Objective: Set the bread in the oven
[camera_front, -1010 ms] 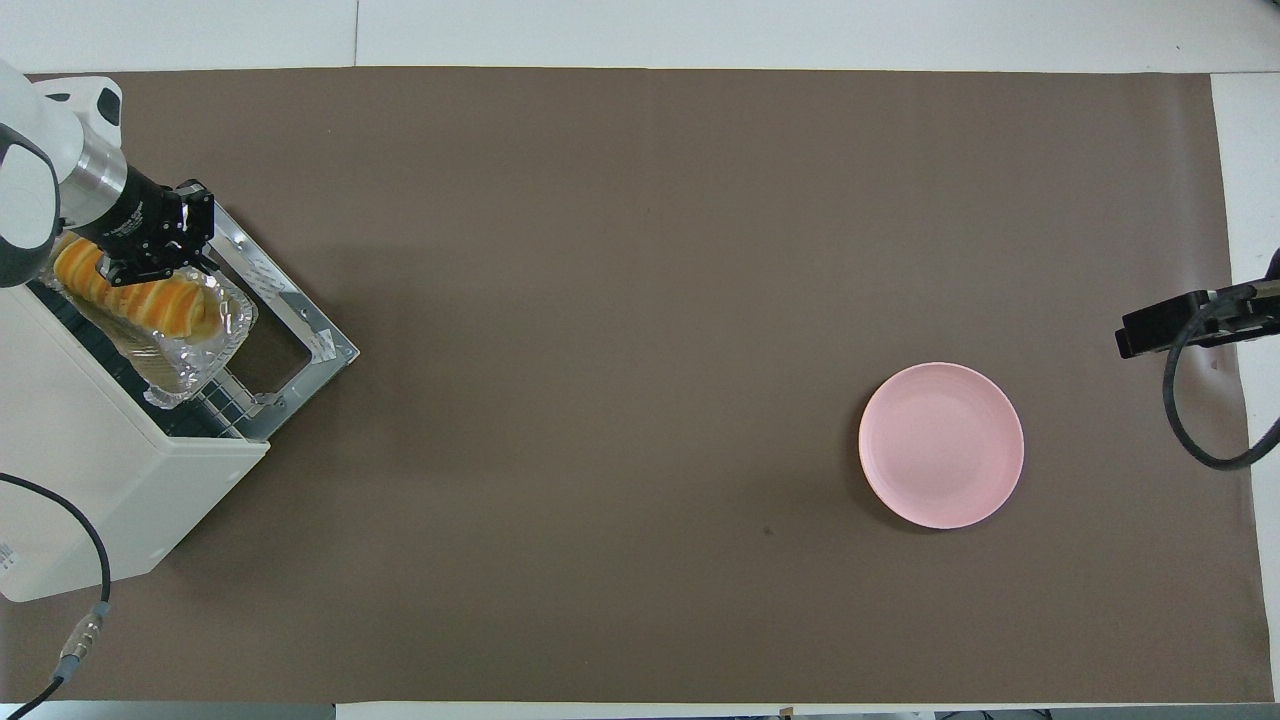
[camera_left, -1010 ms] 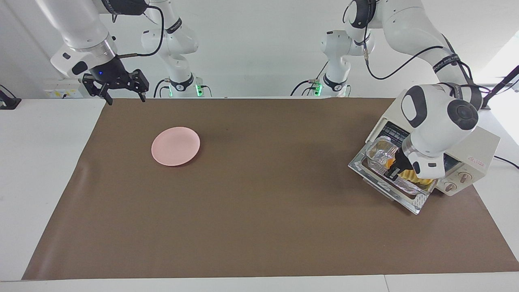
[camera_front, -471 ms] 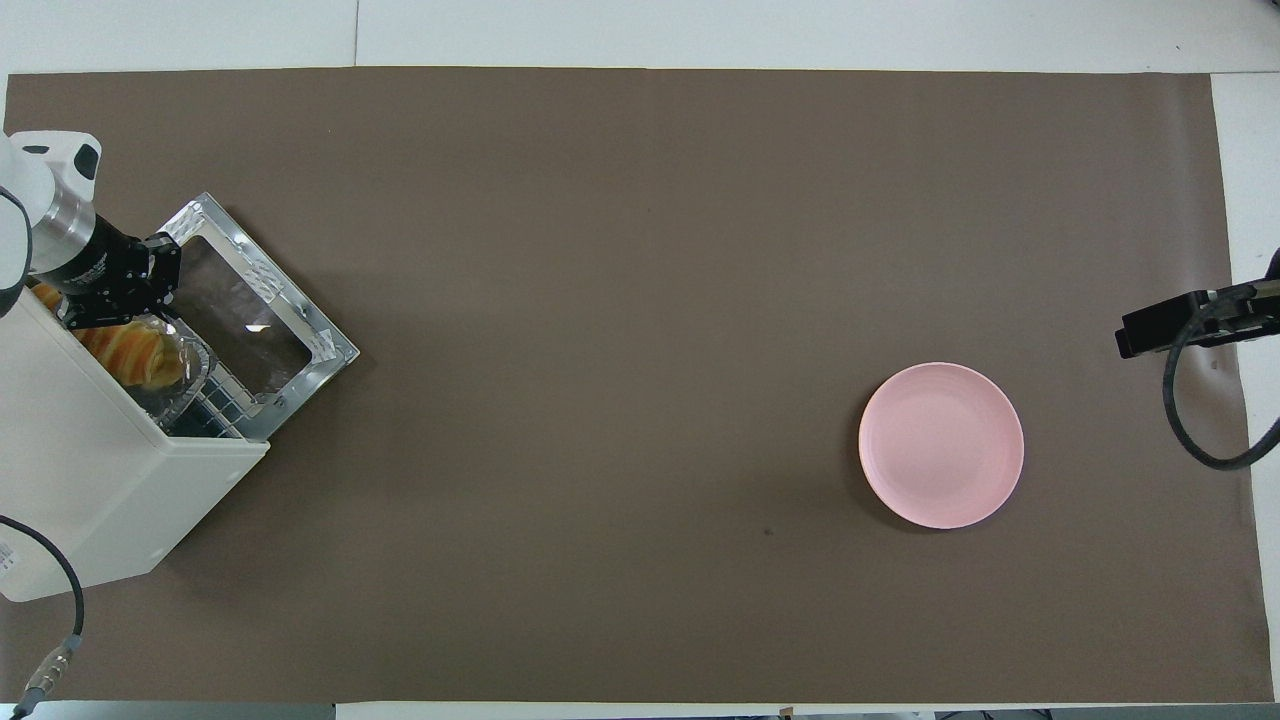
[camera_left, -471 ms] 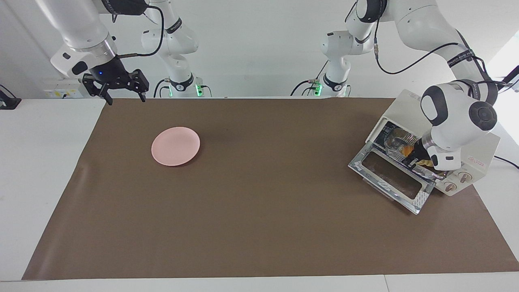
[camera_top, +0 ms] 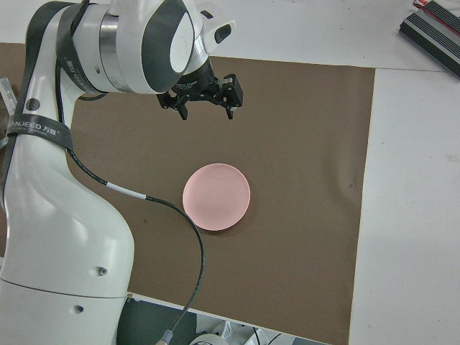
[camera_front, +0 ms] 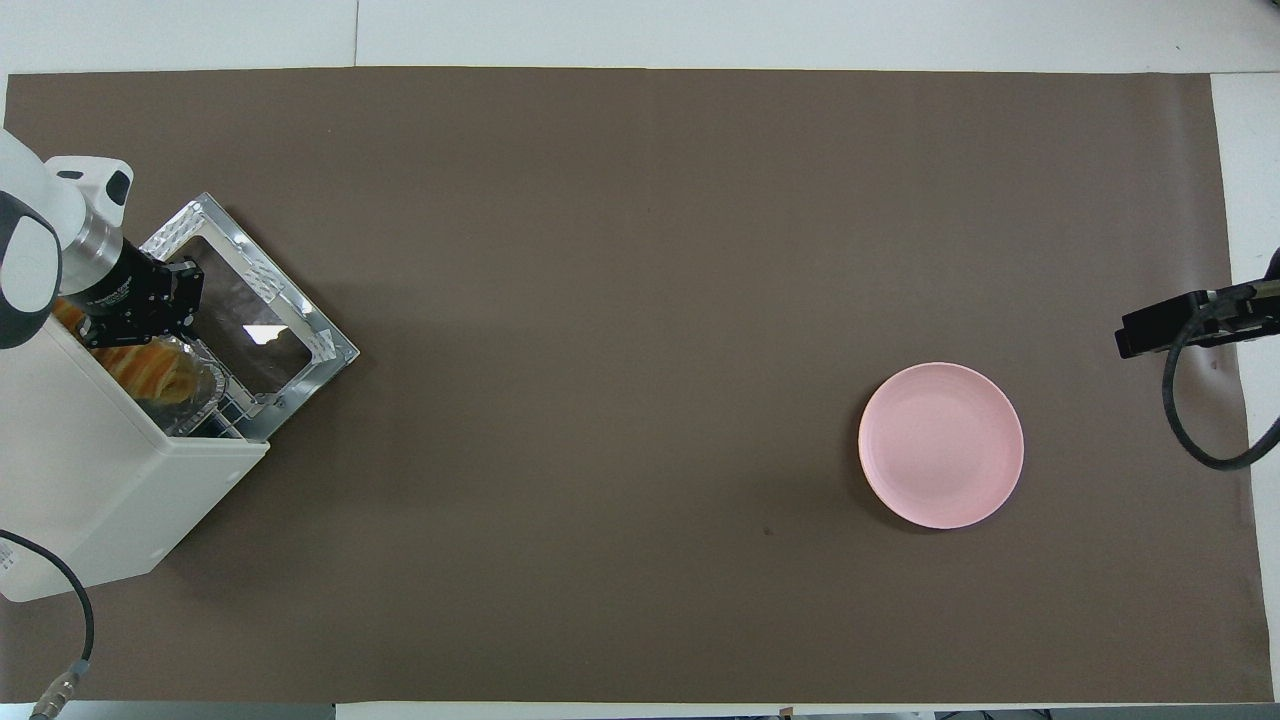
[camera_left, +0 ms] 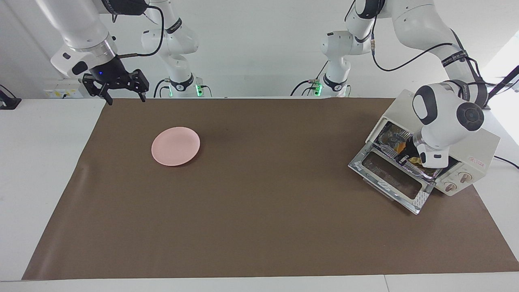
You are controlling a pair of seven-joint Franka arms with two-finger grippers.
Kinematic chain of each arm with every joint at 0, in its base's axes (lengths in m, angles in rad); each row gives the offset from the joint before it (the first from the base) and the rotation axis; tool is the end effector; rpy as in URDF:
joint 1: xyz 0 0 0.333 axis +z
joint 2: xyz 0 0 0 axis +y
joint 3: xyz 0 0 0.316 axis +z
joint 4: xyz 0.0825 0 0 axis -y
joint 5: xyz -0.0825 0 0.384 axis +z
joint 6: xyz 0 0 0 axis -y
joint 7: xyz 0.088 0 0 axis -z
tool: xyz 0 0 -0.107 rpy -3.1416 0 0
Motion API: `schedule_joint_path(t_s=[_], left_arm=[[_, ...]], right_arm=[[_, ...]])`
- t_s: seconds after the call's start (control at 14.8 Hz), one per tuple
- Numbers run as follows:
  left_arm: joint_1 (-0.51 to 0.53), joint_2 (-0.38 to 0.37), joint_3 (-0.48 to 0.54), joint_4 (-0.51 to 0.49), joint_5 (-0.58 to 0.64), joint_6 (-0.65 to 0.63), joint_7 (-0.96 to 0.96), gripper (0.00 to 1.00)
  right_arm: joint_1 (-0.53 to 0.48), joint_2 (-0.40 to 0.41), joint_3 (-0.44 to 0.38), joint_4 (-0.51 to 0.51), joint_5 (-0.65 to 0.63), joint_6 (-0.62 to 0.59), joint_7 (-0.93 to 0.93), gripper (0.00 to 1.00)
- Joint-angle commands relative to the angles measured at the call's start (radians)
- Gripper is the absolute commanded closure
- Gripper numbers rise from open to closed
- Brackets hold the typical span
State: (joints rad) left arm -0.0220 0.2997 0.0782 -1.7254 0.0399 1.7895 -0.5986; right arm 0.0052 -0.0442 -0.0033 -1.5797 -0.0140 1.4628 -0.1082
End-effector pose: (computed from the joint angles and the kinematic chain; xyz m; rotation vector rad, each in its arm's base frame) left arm 0.6130 0.0344 0.3922 -2.8506 -0.9459 0.3166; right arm 0.5293 -0.0007 0.6352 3.1249 0.1706 -0.1148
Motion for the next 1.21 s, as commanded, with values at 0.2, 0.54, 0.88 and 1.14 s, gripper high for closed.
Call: schedule_joint_path(t_s=[0.2,0.54,0.88,1.14], left_arm=[[-0.002,-0.039,0.008,-0.031,0.021,-0.001,-0.032,1.00],[-0.012,-0.039,0.008,-0.025,0.032,-0.030,-0.040,1.00],[-0.016,-0.039,0.006,-0.026,0.109,-0.016,-0.040,1.00],[-0.003,-0.039,0.008,-0.028,0.110,-0.005,-0.040,1.00]], right_arm=[[-0.021,-0.025,0.016,-0.026,-0.006,-0.002,-0.022,0.00],[-0.021,-0.025,0.016,-0.026,-0.006,-0.002,-0.022,0.00],[-0.021,-0.025,0.016,-0.026,-0.006,-0.002,-0.022,0.00],[-0.021,-0.025,0.016,-0.026,-0.006,-0.002,-0.022,0.00]])
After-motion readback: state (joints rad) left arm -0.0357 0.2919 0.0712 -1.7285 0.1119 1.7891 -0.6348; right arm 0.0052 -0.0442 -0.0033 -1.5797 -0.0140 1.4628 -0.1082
